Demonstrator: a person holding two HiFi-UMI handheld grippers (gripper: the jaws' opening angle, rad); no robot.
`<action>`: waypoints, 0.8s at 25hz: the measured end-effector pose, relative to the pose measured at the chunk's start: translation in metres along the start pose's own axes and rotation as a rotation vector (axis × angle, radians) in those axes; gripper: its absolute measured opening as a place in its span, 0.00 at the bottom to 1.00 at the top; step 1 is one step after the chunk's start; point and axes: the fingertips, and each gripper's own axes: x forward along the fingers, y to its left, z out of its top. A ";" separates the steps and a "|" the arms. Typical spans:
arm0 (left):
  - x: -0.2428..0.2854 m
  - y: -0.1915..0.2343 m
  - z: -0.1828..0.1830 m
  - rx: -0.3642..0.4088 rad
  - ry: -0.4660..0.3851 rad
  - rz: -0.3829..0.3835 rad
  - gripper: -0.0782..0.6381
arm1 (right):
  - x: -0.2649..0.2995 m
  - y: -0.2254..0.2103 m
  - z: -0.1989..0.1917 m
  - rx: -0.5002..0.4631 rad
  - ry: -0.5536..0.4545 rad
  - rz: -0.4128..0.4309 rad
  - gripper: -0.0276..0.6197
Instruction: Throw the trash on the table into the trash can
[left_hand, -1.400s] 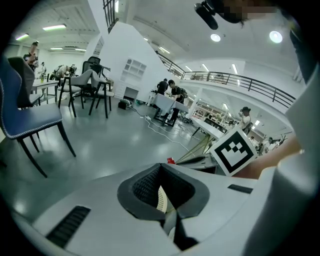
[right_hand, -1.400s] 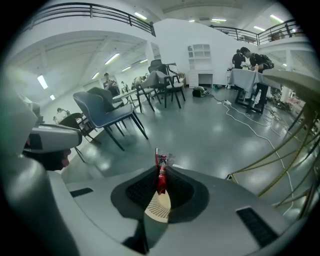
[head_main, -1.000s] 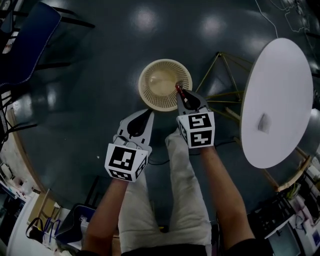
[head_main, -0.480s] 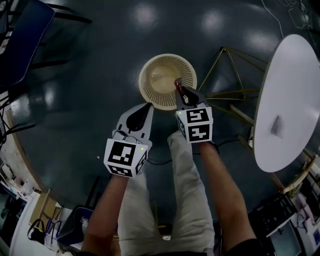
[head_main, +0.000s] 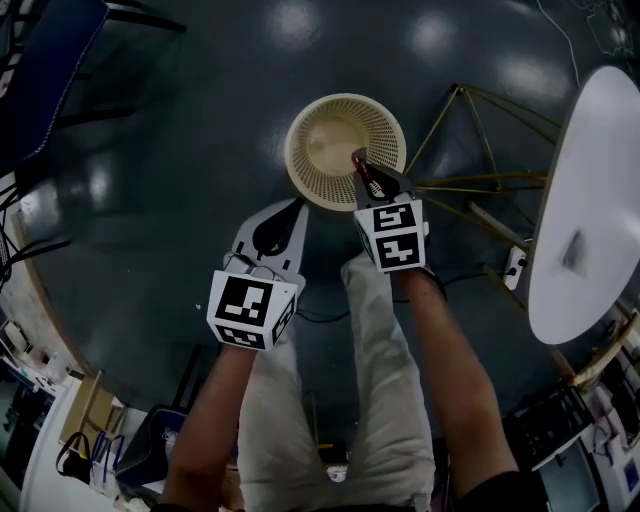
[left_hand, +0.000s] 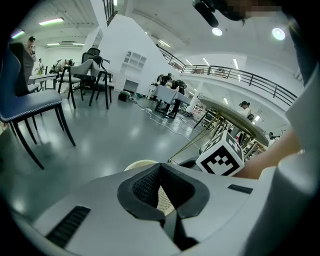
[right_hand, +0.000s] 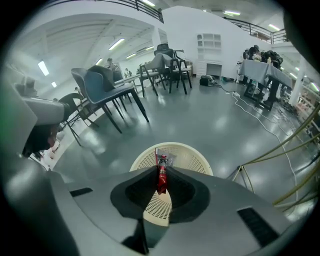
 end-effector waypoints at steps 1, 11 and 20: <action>0.000 0.002 0.000 0.001 -0.001 0.001 0.12 | 0.002 0.000 -0.001 0.004 0.004 0.003 0.14; -0.006 0.011 -0.007 -0.005 0.005 0.011 0.12 | 0.013 0.016 -0.012 -0.071 0.032 0.011 0.36; -0.013 0.007 -0.003 0.010 0.009 0.007 0.12 | -0.003 0.013 -0.007 -0.057 0.017 0.007 0.31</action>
